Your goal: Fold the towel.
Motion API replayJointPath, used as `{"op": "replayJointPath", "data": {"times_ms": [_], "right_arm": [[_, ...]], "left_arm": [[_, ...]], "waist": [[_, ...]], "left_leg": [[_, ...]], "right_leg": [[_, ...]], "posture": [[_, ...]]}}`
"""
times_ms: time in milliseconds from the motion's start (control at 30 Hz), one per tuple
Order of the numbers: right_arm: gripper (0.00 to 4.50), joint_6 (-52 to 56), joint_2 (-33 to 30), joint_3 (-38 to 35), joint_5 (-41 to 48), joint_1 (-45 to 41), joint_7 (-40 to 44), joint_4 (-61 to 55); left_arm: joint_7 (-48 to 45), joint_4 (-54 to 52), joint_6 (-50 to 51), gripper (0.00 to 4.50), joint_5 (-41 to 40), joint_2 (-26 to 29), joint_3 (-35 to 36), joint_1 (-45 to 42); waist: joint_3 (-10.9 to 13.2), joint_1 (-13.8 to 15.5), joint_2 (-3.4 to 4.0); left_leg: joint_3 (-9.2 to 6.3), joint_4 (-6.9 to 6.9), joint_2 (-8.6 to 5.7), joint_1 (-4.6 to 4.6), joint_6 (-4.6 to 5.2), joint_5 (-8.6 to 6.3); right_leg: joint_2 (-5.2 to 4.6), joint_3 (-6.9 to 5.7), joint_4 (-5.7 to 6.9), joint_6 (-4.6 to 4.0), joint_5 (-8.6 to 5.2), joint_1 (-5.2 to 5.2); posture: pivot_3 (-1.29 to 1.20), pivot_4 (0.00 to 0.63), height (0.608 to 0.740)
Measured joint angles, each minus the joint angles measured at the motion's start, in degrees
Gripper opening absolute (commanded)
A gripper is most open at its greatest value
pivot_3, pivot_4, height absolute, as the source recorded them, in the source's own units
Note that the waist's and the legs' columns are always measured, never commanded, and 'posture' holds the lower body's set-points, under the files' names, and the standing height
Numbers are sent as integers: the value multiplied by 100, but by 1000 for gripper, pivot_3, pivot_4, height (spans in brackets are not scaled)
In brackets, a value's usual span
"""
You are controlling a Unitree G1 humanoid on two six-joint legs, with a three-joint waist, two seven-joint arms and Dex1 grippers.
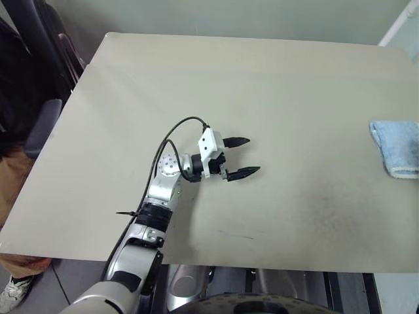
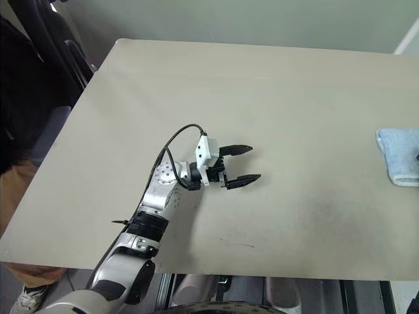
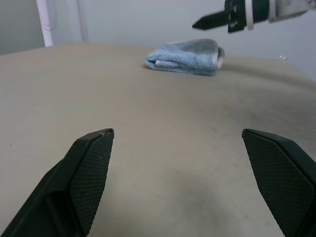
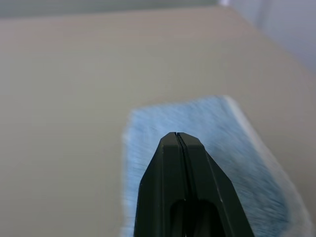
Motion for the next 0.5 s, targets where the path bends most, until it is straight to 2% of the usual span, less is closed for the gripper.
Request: {"op": "replayJointPath", "data": {"times_ms": [333, 500], "right_arm": [[9, -512, 137, 325, -521, -518, 28, 1338], [9, -499, 187, 324, -542, -517, 35, 1459]], "left_arm": [[159, -144, 19, 4500, -14, 78, 4, 67], [159, -173, 101, 4500, -77, 151, 71, 65]], "waist": [[-3, 2, 13], [-1, 5, 22]], "left_leg": [[-2, -2, 1, 3, 3, -11], [-2, -3, 1, 2, -20, -27]], "right_leg": [[0, -4, 2, -13, 8, 0], [-1, -6, 3, -22, 16, 0]], "posture": [[0, 150, 733], [0, 150, 733]]}}
